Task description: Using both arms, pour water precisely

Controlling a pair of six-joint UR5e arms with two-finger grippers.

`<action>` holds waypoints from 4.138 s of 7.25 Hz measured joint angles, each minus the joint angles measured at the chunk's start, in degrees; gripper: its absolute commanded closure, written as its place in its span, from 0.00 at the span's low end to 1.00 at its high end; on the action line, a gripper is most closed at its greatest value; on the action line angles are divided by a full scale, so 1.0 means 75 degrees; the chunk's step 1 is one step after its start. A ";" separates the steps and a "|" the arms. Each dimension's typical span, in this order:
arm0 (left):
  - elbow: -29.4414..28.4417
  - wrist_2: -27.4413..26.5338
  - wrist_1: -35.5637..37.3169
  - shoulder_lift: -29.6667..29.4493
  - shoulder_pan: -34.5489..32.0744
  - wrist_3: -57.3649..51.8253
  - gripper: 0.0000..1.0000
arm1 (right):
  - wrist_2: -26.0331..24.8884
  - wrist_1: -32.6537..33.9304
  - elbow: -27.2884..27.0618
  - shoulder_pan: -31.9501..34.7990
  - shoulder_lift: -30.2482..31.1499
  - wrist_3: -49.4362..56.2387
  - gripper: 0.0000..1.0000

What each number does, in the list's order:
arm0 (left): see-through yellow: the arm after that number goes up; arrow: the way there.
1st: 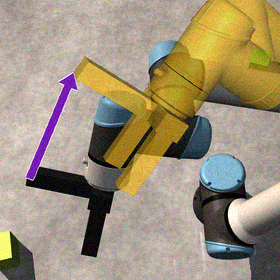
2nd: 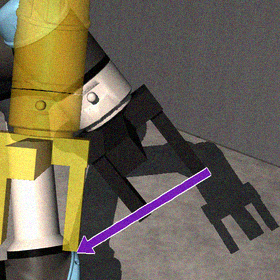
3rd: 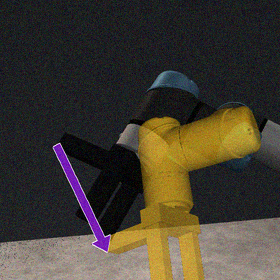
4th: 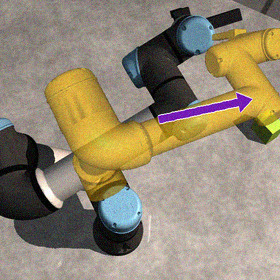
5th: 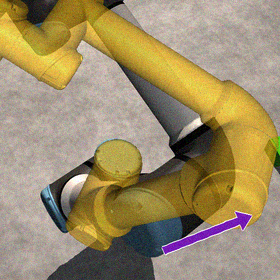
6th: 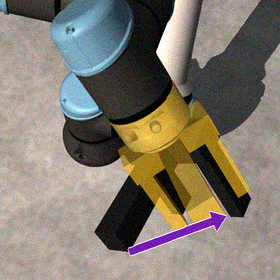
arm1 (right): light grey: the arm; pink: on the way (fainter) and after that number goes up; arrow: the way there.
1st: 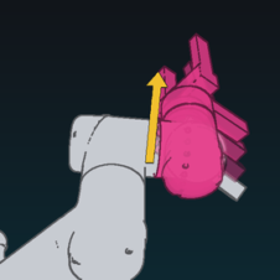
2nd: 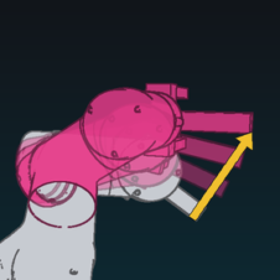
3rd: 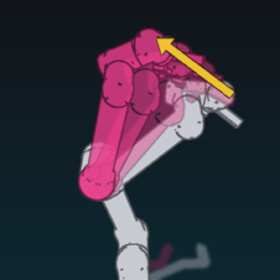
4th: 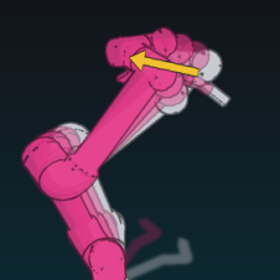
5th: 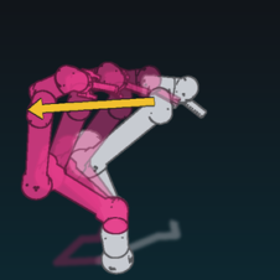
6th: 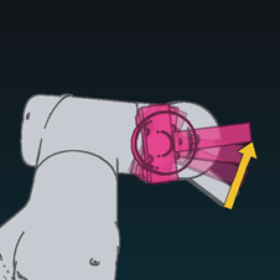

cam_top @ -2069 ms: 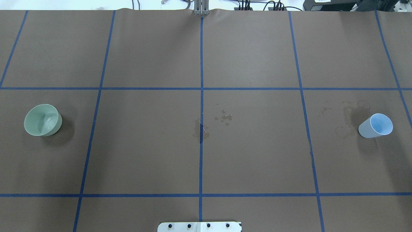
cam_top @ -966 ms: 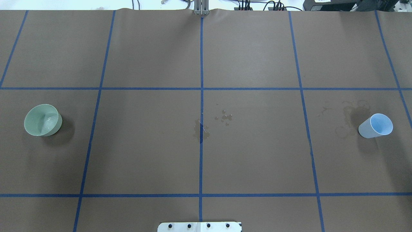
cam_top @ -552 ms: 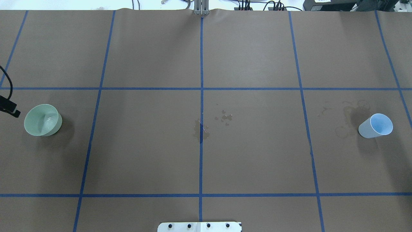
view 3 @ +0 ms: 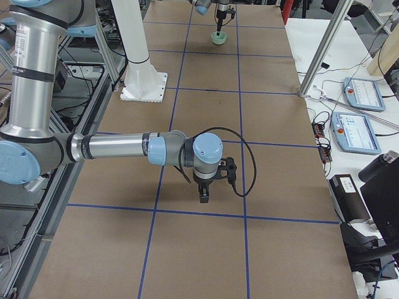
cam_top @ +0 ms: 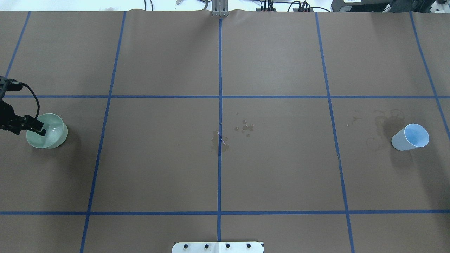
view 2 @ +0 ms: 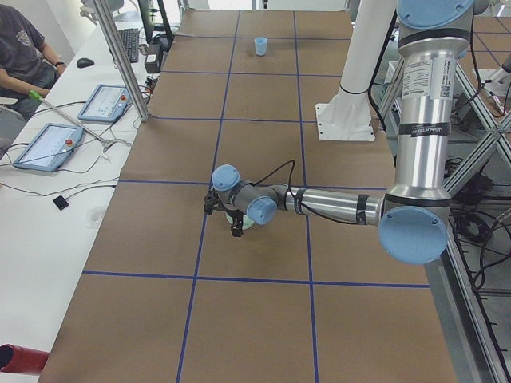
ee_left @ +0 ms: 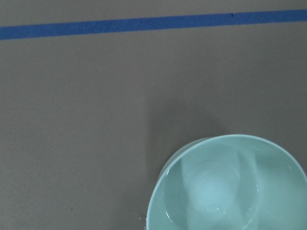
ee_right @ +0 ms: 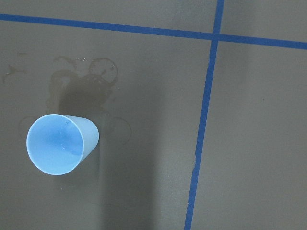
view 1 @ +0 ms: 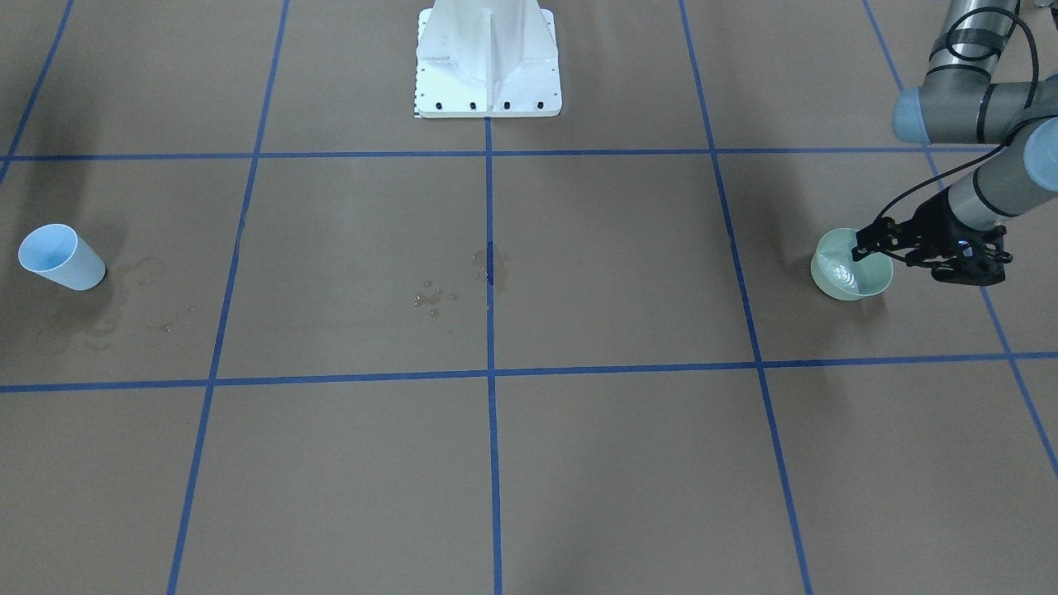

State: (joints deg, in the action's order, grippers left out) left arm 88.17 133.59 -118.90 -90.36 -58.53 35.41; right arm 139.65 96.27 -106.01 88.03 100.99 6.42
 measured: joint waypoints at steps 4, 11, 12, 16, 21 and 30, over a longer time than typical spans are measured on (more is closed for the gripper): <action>-0.0103 0.0129 -0.0007 -0.0135 0.0069 0.0220 1.00 | 0.0000 -0.0004 0.0002 0.0001 0.0000 0.0000 0.00; 0.0212 0.0398 0.0823 -0.4051 0.2025 0.6021 1.00 | 0.0012 0.0004 -0.0022 -0.0009 0.0070 -0.0008 0.00; -0.0132 -0.0139 0.0828 -0.4639 0.2535 0.6469 1.00 | 0.0012 0.0006 -0.0022 -0.0014 0.0070 -0.0010 0.00; -0.1064 -0.1286 0.0815 -0.5648 0.3401 0.6780 1.00 | 0.0012 0.0002 -0.0022 -0.0019 0.0071 -0.0012 0.00; -0.1339 -0.1536 0.0809 -0.5761 0.3399 0.6746 1.00 | 0.0012 -0.0004 -0.0019 -0.0019 0.0070 -0.0012 0.00; -0.0686 -0.1512 0.0826 -0.5433 0.3089 0.6742 0.01 | 0.0002 -0.0011 -0.0022 -0.0019 0.0049 -0.0020 0.00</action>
State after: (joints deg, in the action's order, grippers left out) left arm 83.03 122.25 -112.71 -131.11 -35.36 85.97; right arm 139.67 96.18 -106.17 87.89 101.35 6.27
